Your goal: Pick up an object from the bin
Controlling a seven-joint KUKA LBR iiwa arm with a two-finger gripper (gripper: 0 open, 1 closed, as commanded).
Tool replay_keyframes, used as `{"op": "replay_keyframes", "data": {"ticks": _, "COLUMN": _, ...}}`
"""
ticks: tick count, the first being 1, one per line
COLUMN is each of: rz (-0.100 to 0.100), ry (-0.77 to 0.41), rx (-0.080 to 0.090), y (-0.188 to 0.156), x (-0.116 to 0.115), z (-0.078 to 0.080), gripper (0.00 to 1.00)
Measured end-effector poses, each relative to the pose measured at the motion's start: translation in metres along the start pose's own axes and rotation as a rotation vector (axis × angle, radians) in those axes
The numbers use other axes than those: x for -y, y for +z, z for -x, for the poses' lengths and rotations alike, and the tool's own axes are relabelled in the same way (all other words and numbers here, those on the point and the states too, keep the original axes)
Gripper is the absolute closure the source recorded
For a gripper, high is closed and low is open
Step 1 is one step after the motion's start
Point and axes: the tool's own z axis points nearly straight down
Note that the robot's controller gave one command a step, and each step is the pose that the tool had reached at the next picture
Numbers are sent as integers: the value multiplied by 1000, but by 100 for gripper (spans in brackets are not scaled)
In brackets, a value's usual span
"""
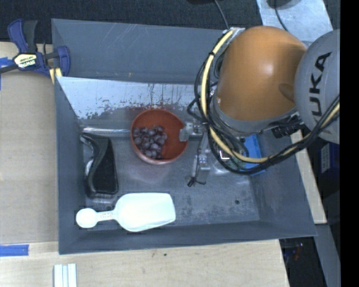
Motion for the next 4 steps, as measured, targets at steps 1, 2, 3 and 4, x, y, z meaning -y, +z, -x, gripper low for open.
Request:
{"op": "replay_keyframes", "data": {"ticks": 1, "rz": 2, "ry": -207, "rx": 4, "y": 45, "x": -19, "z": 18, "gripper": 0}}
{"op": "replay_keyframes", "data": {"ticks": 2, "rz": 0, "ry": -107, "rx": 3, "y": 37, "x": -6, "z": 24, "gripper": 0}}
{"op": "replay_keyframes", "data": {"ticks": 3, "rz": 1, "ry": -182, "rx": 5, "y": 50, "x": -17, "z": 31, "gripper": 0}}
{"op": "replay_keyframes", "data": {"ticks": 4, "rz": 0, "ry": -230, "rx": 5, "y": 95, "x": -6, "z": 35, "gripper": 0}}
